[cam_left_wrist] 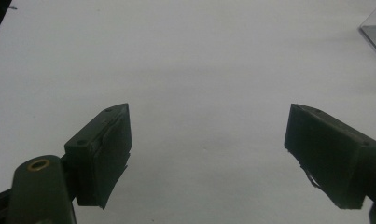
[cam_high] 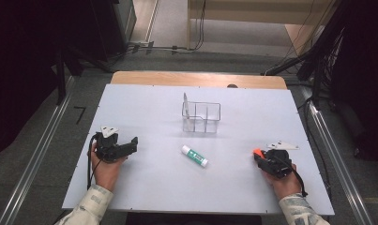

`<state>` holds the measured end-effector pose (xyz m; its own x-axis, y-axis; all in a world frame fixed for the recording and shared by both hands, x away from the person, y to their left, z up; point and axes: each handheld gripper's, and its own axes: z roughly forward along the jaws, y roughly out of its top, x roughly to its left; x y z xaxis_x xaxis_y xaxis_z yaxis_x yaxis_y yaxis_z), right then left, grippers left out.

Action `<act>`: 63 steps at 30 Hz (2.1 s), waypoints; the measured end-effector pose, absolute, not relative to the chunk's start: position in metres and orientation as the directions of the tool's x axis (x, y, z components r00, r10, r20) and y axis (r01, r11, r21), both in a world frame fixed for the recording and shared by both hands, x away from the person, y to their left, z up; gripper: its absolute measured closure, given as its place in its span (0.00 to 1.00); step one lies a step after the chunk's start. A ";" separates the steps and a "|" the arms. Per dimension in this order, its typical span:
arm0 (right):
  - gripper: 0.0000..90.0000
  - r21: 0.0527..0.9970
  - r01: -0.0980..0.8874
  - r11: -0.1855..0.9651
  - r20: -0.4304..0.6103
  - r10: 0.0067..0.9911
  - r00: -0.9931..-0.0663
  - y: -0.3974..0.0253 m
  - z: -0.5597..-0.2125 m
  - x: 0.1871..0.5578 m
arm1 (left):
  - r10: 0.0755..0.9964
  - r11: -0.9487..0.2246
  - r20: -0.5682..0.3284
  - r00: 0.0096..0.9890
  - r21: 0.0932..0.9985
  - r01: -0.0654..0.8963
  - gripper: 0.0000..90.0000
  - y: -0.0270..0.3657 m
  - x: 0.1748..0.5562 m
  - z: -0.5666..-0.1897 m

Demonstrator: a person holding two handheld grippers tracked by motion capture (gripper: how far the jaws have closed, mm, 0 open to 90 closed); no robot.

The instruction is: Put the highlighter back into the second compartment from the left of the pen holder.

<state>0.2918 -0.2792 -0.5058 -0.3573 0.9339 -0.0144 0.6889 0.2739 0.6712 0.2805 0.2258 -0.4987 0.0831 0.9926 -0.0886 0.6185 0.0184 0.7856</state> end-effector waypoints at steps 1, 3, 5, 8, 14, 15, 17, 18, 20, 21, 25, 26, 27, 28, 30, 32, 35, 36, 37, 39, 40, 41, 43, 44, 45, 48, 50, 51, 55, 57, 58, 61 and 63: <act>0.71 0.672 0.689 0.273 -0.013 0.934 -0.358 -0.279 -0.506 0.292 | 0.993 0.019 -0.089 0.083 0.786 0.618 0.17 0.226 0.280 -0.499; 0.71 0.671 0.689 0.274 -0.012 0.933 -0.360 -0.280 -0.506 0.292 | 0.992 0.018 -0.089 0.084 0.785 0.619 0.17 0.226 0.281 -0.499; 0.72 0.671 0.689 0.273 -0.011 0.933 -0.359 -0.280 -0.506 0.292 | 0.992 0.019 -0.089 0.083 0.786 0.618 0.17 0.226 0.280 -0.499; 0.72 0.668 0.694 0.268 -0.002 0.933 -0.359 -0.280 -0.505 0.293 | 0.992 0.019 -0.090 0.083 0.786 0.618 0.17 0.226 0.280 -0.499; 0.72 0.674 0.693 0.255 0.012 0.935 -0.356 -0.282 -0.503 0.293 | 0.992 0.021 -0.091 0.082 0.787 0.617 0.17 0.226 0.280 -0.499; 0.72 0.681 0.687 0.254 0.010 0.935 -0.355 -0.282 -0.502 0.293 | 0.992 0.020 -0.090 0.083 0.786 0.617 0.17 0.226 0.281 -0.499; 0.72 0.689 0.681 0.247 0.013 0.936 -0.352 -0.283 -0.501 0.293 | 0.992 0.022 -0.092 0.082 0.787 0.617 0.17 0.226 0.281 -0.499; 0.72 0.693 0.679 0.241 0.017 0.937 -0.350 -0.284 -0.501 0.293 | 0.992 0.023 -0.092 0.081 0.787 0.616 0.17 0.226 0.281 -0.499; 0.72 0.701 0.671 0.242 0.015 0.935 -0.353 -0.284 -0.499 0.292 | 0.993 0.023 -0.092 0.080 0.787 0.616 0.17 0.226 0.280 -0.499; 0.72 0.704 0.668 0.243 0.014 0.935 -0.356 -0.284 -0.499 0.291 | 0.993 0.023 -0.091 0.080 0.788 0.616 0.17 0.226 0.280 -0.498; 0.72 0.710 0.661 0.243 0.017 0.932 -0.362 -0.283 -0.497 0.290 | 0.993 0.021 -0.090 0.081 0.787 0.617 0.17 0.226 0.280 -0.498; 0.72 0.712 0.658 0.244 0.017 0.931 -0.364 -0.283 -0.497 0.290 | 0.993 0.021 -0.091 0.082 0.787 0.617 0.17 0.226 0.280 -0.498; 0.72 0.714 0.658 0.242 0.019 0.932 -0.363 -0.283 -0.496 0.290 | 0.993 0.023 -0.091 0.080 0.788 0.616 0.17 0.226 0.280 -0.498; 0.72 0.717 0.654 0.241 0.018 0.931 -0.363 -0.283 -0.495 0.290 | 0.993 0.024 -0.092 0.079 0.788 0.615 0.17 0.226 0.280 -0.498; 0.72 0.721 0.653 0.232 0.028 0.932 -0.362 -0.283 -0.494 0.289 | 0.993 0.024 -0.091 0.078 0.788 0.616 0.17 0.226 0.280 -0.498; 0.72 0.725 0.649 0.231 0.028 0.931 -0.363 -0.283 -0.493 0.289 | 0.993 0.023 -0.091 0.078 0.787 0.616 0.17 0.226 0.280 -0.499; 0.72 0.730 0.643 0.230 0.029 0.931 -0.365 -0.283 -0.491 0.288 | 0.993 0.024 -0.091 0.077 0.788 0.615 0.17 0.226 0.280 -0.499; 0.72 0.733 0.640 0.229 0.029 0.930 -0.366 -0.282 -0.491 0.288 | 0.993 0.024 -0.091 0.078 0.788 0.616 0.17 0.226 0.280 -0.498; 0.72 0.734 0.638 0.232 0.027 0.929 -0.369 -0.282 -0.490 0.288 | 0.993 0.024 -0.091 0.078 0.787 0.616 0.17 0.226 0.281 -0.499; 0.72 0.737 0.635 0.231 0.029 0.928 -0.371 -0.281 -0.489 0.288 | 0.993 0.023 -0.090 0.078 0.787 0.616 0.17 0.227 0.281 -0.499; 0.72 0.739 0.632 0.233 0.027 0.927 -0.373 -0.281 -0.489 0.288 | 0.993 0.024 -0.091 0.078 0.787 0.616 0.17 0.226 0.281 -0.499; 0.72 0.738 0.633 0.233 0.026 0.928 -0.373 -0.280 -0.489 0.289 | 0.993 0.023 -0.090 0.078 0.787 0.616 0.17 0.226 0.281 -0.499; 0.72 0.739 0.631 0.235 0.027 0.926 -0.377 -0.279 -0.488 0.289 | 0.993 0.024 -0.091 0.078 0.787 0.616 0.17 0.226 0.281 -0.499; 0.72 0.739 0.632 0.234 0.029 0.926 -0.377 -0.279 -0.488 0.290 | 0.993 0.023 -0.090 0.077 0.787 0.616 0.17 0.226 0.281 -0.499; 0.72 0.741 0.630 0.234 0.031 0.924 -0.380 -0.278 -0.487 0.290 | 0.993 0.023 -0.090 0.077 0.787 0.617 0.17 0.227 0.281 -0.499; 0.72 0.744 0.627 0.231 0.039 0.922 -0.385 -0.277 -0.486 0.290 | 0.993 0.021 -0.089 0.079 0.786 0.617 0.17 0.227 0.281 -0.499; 0.72 0.747 0.625 0.229 0.043 0.921 -0.388 -0.276 -0.485 0.291 | 0.993 0.022 -0.089 0.079 0.787 0.616 0.17 0.227 0.281 -0.499; 0.72 0.749 0.623 0.226 0.046 0.920 -0.390 -0.276 -0.484 0.291 | 0.993 0.022 -0.089 0.078 0.787 0.616 0.17 0.227 0.281 -0.499; 0.72 0.755 0.617 0.223 0.054 0.916 -0.397 -0.275 -0.482 0.291 | 0.993 0.020 -0.087 0.079 0.787 0.617 0.17 0.226 0.281 -0.499; 0.72 0.752 0.620 0.224 0.057 0.915 -0.400 -0.275 -0.481 0.292 | 0.993 0.020 -0.087 0.080 0.787 0.617 0.17 0.226 0.281 -0.499; 0.72 0.751 0.621 0.224 0.059 0.914 -0.401 -0.274 -0.481 0.292 | 0.993 0.020 -0.087 0.079 0.787 0.617 0.17 0.227 0.281 -0.499; 0.72 0.755 0.617 0.223 0.059 0.913 -0.403 -0.274 -0.479 0.294 | 0.993 0.020 -0.087 0.079 0.786 0.617 0.17 0.227 0.281 -0.499; 0.72 0.759 0.613 0.218 0.063 0.913 -0.403 -0.273 -0.477 0.295 | 0.993 0.019 -0.087 0.080 0.787 0.617 0.17 0.226 0.281 -0.499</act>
<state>0.2950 -0.2729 -0.4774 -0.4033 0.9129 0.0632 0.6129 0.2182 0.7595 0.2810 0.2264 -0.4990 0.0798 0.9930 -0.0867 0.6172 0.0191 0.7866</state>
